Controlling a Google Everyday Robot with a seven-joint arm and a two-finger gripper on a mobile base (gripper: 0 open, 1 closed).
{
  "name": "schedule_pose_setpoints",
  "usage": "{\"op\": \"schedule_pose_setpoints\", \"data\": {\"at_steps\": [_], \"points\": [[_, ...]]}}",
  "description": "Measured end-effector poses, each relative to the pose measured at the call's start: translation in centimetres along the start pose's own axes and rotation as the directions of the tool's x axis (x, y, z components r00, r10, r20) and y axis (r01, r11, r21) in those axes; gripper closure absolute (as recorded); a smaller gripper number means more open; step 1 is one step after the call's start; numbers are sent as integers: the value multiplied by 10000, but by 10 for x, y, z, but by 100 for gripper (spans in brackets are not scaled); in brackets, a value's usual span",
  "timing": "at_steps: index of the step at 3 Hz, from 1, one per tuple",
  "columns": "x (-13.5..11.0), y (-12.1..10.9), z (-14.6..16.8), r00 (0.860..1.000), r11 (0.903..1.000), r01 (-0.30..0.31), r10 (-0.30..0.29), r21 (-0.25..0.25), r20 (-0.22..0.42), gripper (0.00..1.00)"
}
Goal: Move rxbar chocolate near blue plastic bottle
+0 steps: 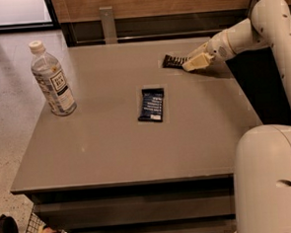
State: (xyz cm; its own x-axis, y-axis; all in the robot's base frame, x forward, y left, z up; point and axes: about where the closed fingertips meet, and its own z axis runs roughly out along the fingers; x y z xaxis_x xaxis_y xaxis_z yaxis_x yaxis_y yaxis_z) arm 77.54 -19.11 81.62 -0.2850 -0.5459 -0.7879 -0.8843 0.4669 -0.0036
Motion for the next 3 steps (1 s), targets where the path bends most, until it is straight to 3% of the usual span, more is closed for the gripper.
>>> {"op": "schedule_pose_setpoints", "data": {"at_steps": [2,3], "points": [[-1,0,0,10000,10000,0,0,-2,-2,100],[-25,9,-25,9953,9971,661,-631,385,-730,100]]}}
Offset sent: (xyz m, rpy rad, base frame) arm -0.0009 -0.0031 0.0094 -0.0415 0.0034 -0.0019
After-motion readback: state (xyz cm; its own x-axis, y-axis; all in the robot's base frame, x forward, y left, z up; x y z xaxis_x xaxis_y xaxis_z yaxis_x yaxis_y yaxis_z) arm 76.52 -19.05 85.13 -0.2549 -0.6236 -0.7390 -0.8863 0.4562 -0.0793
